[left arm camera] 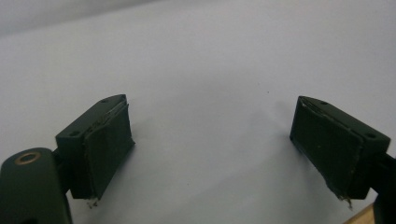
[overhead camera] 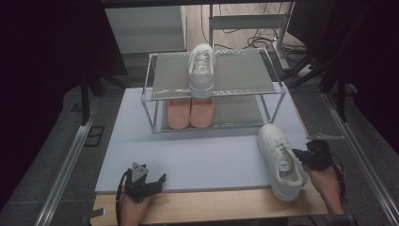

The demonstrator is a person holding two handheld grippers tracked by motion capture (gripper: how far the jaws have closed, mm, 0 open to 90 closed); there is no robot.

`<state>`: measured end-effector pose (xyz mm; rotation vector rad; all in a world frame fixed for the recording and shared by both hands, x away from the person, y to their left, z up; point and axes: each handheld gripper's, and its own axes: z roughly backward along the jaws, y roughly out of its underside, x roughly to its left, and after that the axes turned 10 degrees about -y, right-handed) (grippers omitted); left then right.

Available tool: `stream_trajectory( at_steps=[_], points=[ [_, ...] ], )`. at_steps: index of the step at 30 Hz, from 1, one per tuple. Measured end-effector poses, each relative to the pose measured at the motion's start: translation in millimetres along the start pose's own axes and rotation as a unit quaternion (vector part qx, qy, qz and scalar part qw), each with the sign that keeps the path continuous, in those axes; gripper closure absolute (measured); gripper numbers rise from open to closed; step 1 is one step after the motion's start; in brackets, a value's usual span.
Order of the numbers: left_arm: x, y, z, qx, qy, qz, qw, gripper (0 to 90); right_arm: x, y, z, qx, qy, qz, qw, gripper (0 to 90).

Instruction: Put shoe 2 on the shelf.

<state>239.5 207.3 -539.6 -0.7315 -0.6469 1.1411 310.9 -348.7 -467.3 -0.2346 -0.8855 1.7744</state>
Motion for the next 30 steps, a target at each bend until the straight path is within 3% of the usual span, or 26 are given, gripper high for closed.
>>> stream_trajectory(
  at_steps=[12, 22, 30],
  points=[
    [0.0, 0.0, 0.0, 0.0, 0.0, 0.0, 1.0, 12.5, 30.9, -7.4, -19.2, 0.01, -0.022, 0.021, 0.9995, 89.4],
    [0.0, 0.0, 0.1, 0.0, 0.0, 0.0, 1.0, 12.5, 62.0, -14.2, -37.7, 0.024, -0.051, 0.056, 0.9968, 89.4],
    [-0.1, 0.0, 0.0, 0.0, 0.0, 0.0, 1.0, 12.5, 59.3, -13.0, -30.4, 0.021, -0.06, 0.061, 0.9961, 86.4]
  ],
)
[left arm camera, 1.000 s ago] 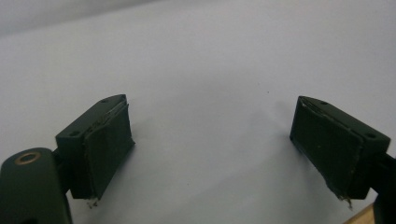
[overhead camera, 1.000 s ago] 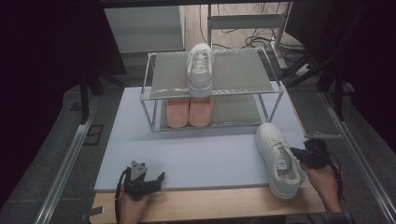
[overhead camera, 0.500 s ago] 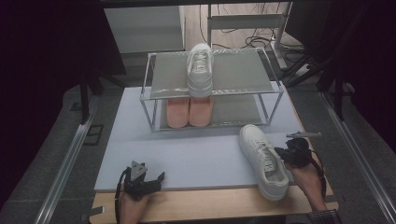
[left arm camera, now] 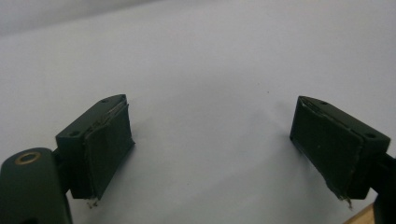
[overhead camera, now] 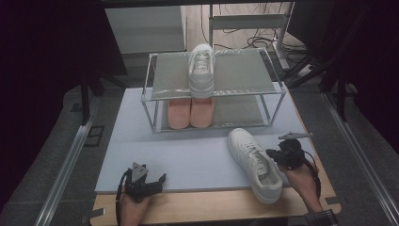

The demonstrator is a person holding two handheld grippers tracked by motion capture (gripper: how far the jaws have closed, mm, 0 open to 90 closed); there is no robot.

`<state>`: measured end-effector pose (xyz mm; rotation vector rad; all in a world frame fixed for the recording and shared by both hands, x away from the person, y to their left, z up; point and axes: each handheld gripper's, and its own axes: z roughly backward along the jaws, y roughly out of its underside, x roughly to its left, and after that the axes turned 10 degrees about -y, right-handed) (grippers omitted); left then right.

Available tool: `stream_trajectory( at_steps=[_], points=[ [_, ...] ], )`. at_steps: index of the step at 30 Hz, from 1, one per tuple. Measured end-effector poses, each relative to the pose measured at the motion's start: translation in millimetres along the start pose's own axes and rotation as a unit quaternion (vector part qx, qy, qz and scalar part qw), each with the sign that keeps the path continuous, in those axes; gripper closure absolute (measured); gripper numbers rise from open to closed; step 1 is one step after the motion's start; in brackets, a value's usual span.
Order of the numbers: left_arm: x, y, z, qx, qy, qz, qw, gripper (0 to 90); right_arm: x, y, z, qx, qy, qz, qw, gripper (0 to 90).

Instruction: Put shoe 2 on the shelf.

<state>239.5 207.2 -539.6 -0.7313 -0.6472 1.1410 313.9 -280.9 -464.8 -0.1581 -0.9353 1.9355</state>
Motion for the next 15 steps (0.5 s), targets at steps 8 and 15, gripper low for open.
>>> stream_trajectory(
  at_steps=[8, 15],
  points=[
    [0.0, 0.0, 0.0, 0.0, 0.0, 0.0, 1.0, 12.6, -0.5, 5.2, 23.5, -0.02, 0.002, 0.007, 0.9998, 78.7],
    [0.0, 0.0, 0.0, 0.0, 0.0, 0.0, 1.0, 12.5, 8.1, 8.9, 42.9, -0.027, -0.005, 0.02, 0.9994, 72.8]
  ],
)
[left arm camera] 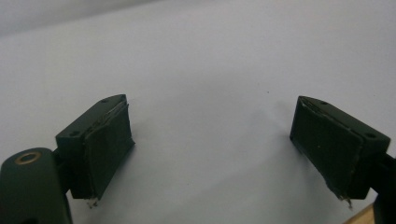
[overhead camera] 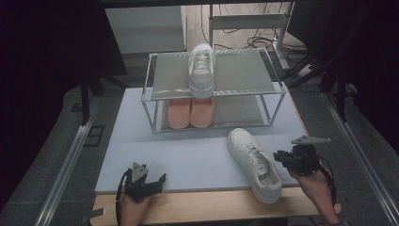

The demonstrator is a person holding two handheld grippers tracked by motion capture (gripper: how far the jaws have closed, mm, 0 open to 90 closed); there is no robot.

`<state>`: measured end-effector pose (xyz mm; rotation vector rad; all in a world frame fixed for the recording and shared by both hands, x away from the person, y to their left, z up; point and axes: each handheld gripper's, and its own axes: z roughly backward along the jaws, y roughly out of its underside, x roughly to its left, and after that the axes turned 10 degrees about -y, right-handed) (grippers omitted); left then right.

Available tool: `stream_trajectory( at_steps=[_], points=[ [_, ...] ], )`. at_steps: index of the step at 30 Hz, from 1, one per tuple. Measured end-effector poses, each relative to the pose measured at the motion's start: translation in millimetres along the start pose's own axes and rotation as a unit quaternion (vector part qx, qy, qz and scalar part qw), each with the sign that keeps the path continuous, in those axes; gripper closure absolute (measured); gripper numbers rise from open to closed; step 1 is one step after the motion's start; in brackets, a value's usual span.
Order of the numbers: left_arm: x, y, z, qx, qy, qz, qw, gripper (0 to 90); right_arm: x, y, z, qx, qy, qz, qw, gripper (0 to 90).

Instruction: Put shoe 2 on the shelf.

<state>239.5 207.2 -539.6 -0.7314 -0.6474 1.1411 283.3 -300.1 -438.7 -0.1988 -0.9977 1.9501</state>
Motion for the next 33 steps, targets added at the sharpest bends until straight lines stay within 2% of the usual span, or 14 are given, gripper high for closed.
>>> stream_trajectory(
  at_steps=[10, 16, 26, 33],
  points=[
    [0.0, 0.0, -0.1, 0.0, 0.0, 0.0, 1.0, 12.6, 8.2, 4.5, 18.7, -0.005, -0.015, 0.006, 0.9999, 65.2],
    [0.0, 0.0, 0.0, 0.0, 0.0, 0.0, 1.0, 12.5, 15.5, 4.4, 22.4, -0.006, -0.026, 0.016, 0.9995, 60.1],
    [0.1, 0.0, 0.0, 0.0, 0.0, 0.0, 1.0, 12.6, 22.4, 3.7, 8.7, 0.01, -0.04, 0.025, 0.9988, 53.4],
    [0.0, 0.0, 0.0, 0.0, 0.0, 0.0, 1.0, 12.5, 21.0, 1.6, -3.1, 0.017, -0.043, 0.023, 0.9987, 53.8]
  ],
)
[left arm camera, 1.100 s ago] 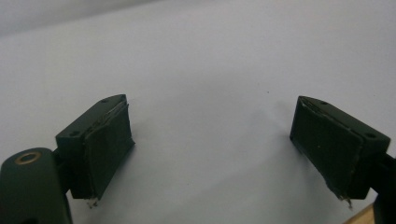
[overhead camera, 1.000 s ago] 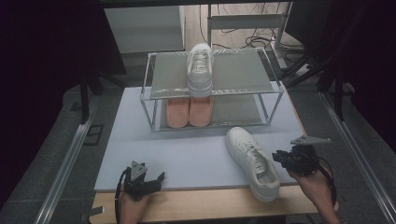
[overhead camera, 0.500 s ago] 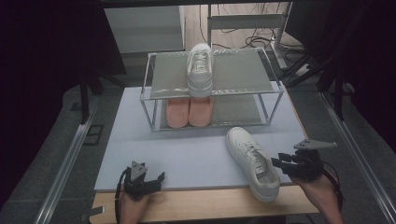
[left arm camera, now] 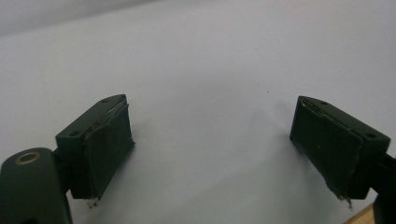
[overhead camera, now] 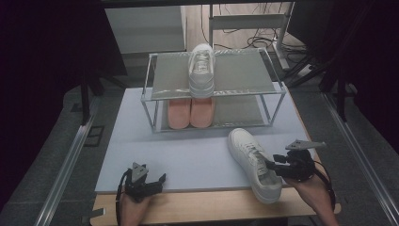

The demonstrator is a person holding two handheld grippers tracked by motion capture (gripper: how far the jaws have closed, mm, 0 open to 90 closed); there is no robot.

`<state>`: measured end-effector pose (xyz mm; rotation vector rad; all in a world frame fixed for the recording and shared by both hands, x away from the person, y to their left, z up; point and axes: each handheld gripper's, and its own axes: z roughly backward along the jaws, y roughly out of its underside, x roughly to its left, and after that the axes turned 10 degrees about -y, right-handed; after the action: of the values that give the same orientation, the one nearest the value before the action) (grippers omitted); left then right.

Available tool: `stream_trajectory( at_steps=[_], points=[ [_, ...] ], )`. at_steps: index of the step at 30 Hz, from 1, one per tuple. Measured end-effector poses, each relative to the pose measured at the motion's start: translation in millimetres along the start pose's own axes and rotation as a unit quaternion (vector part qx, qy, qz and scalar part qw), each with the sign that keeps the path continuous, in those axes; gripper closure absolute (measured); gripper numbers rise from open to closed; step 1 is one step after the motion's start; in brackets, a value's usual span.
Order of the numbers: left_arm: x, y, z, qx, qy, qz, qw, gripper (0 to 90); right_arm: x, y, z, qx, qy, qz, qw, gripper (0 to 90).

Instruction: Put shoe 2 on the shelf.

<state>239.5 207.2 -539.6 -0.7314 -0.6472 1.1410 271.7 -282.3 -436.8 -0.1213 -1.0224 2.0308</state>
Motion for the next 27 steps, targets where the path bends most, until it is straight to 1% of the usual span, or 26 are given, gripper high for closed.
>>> stream_trajectory(
  at_steps=[5, 9, 11, 13, 14, 15, 17, 18, 21, 24, 27],
  points=[
    [0.0, 0.0, 0.0, 0.0, 0.0, 0.0, 1.0, 12.5, -2.2, -2.2, -7.1, 0.006, 0.0, -0.003, 1.0, 56.9],
    [0.0, 0.0, 0.0, 0.0, 0.0, 0.0, 1.0, 12.5, -2.2, -2.9, -10.3, 0.009, 0.001, -0.005, 0.9999, 62.0],
    [0.0, 0.0, 0.0, 0.0, 0.0, 0.0, 1.0, 12.5, -1.5, -3.5, -8.9, 0.011, 0.004, -0.009, 0.9999, 69.2],
    [0.0, 0.0, 0.0, 0.0, 0.0, 0.0, 1.0, 12.5, -0.2, -4.1, -6.7, 0.012, 0.015, -0.011, 0.9998, 75.9],
    [0.0, 0.0, 0.0, 0.0, 0.0, 0.0, 1.0, 12.6, 0.3, -4.3, -5.7, 0.014, 0.017, -0.017, 0.9996, 78.2],
    [0.0, 0.0, 0.0, 0.0, 0.0, 0.0, 1.0, 12.5, -0.6, -4.2, -5.4, 0.011, 0.016, -0.017, 0.9997, 79.9],
    [0.0, 0.0, 0.0, 0.0, 0.0, 0.0, 1.0, 12.5, -1.5, -4.2, -5.2, 0.009, 0.011, -0.032, 0.9994, 81.7],
    [0.0, 0.0, 0.0, 0.0, 0.0, 0.0, 1.0, 12.5, -3.0, -4.0, -4.9, 0.004, 0.005, -0.038, 0.9992, 82.2],
    [0.0, 0.0, 0.0, 0.0, 0.0, 0.0, 1.0, 12.5, -8.4, -2.8, -3.7, -0.006, -0.013, -0.068, 0.9976, 82.8],
    [0.0, 0.0, 0.0, 0.0, 0.0, 0.0, 1.0, 12.6, -15.7, -1.0, -2.4, -0.019, -0.038, -0.106, 0.9934, 83.4],
    [0.0, 0.0, 0.0, 0.0, 0.0, 0.0, 1.0, 12.6, -22.7, 1.0, -0.6, -0.034, -0.058, -0.138, 0.9882, 83.7]
  ],
)
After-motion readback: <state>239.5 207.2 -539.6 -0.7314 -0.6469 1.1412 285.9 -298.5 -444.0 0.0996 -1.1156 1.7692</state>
